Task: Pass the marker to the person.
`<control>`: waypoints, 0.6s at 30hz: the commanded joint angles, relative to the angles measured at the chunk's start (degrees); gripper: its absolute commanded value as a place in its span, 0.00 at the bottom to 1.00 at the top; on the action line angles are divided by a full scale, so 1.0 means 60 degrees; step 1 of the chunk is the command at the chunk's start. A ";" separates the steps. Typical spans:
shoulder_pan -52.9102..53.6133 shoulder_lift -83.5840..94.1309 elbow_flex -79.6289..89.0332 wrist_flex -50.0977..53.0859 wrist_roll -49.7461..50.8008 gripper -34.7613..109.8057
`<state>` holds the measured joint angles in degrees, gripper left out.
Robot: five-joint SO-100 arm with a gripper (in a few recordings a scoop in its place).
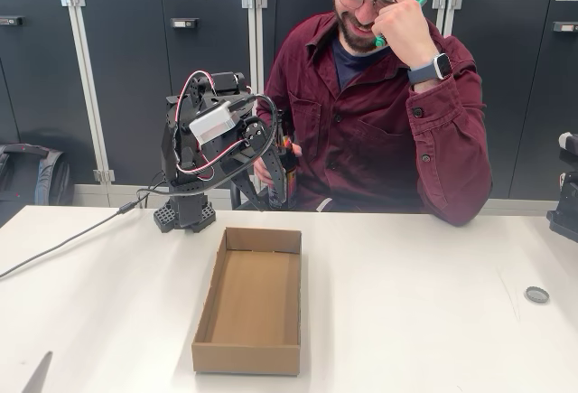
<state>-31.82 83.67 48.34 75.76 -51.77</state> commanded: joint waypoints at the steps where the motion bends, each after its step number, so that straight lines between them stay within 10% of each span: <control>1: 0.0015 0.0352 0.0000 -0.0146 0.0015 0.33; 18: 0.0176 0.0352 0.0146 -0.0146 -0.0161 0.33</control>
<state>-31.38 83.67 49.66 75.76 -52.12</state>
